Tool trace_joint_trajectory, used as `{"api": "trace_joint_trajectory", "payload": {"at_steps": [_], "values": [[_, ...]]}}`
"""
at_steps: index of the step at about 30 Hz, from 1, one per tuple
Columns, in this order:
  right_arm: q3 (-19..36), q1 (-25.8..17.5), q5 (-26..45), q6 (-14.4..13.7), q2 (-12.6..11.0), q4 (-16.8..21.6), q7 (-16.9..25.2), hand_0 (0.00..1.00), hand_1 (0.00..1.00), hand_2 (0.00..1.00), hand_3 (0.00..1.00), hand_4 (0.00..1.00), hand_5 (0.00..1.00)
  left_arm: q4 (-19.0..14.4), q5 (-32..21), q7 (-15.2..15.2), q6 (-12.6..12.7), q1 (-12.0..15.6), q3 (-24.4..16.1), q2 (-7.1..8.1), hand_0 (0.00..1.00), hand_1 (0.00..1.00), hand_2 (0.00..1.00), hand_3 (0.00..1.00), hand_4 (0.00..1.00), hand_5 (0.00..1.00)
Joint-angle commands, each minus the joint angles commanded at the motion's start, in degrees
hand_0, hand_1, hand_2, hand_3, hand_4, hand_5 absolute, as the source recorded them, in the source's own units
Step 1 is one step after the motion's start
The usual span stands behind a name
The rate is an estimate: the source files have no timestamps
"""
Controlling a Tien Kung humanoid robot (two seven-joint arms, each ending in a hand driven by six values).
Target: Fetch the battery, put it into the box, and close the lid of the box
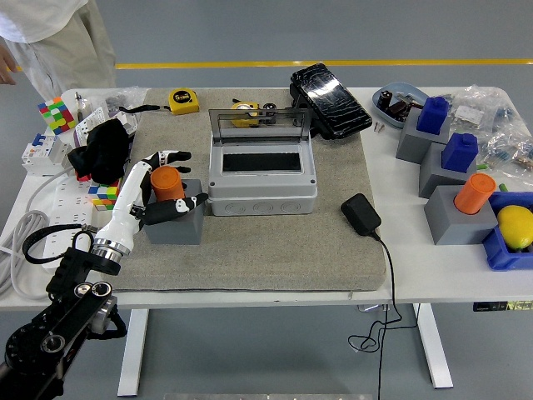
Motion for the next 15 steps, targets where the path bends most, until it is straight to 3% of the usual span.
{"api": "trace_joint_trajectory", "payload": {"at_steps": [3,4,9,10,15], "values": [[-0.02,-0.02,0.05,-0.05,0.0,0.0,0.06,0.545,0.603,0.593,0.547,0.928,0.479,0.67,-2.23,-1.48,1.07,-0.29,0.69,-0.3,0.271,0.328,0.506,0.548,0.998,0.002],[-0.03,-0.02,0.06,-0.06,0.0,0.0,0.07,0.545,0.603,0.593,0.547,0.927,0.479,0.9,-2.76,-1.8,1.45,-0.4,0.9,-0.43,0.239,0.217,0.298,0.365,0.92,0.002],[-0.05,0.03,0.02,-0.12,0.09,0.06,0.19,0.545,0.603,0.593,0.547,0.927,0.479,2.78,-6.51,-3.56,2.91,-1.1,1.94,-1.7,0.239,0.217,0.298,0.365,0.92,0.002],[-0.06,0.04,0.0,-0.13,0.09,0.07,0.2,0.544,0.603,0.593,0.547,0.928,0.478,3.04,-6.98,-3.69,2.98,-1.22,2.1,-1.89,0.215,0.141,0.196,0.27,0.817,0.002],[-0.08,0.02,0.01,-0.25,0.13,0.09,0.37,0.544,0.603,0.593,0.547,0.928,0.478,3.9,-9.43,-4.96,3.48,-1.73,3.11,-2.8,0.215,0.141,0.196,0.27,0.817,0.002]]}}
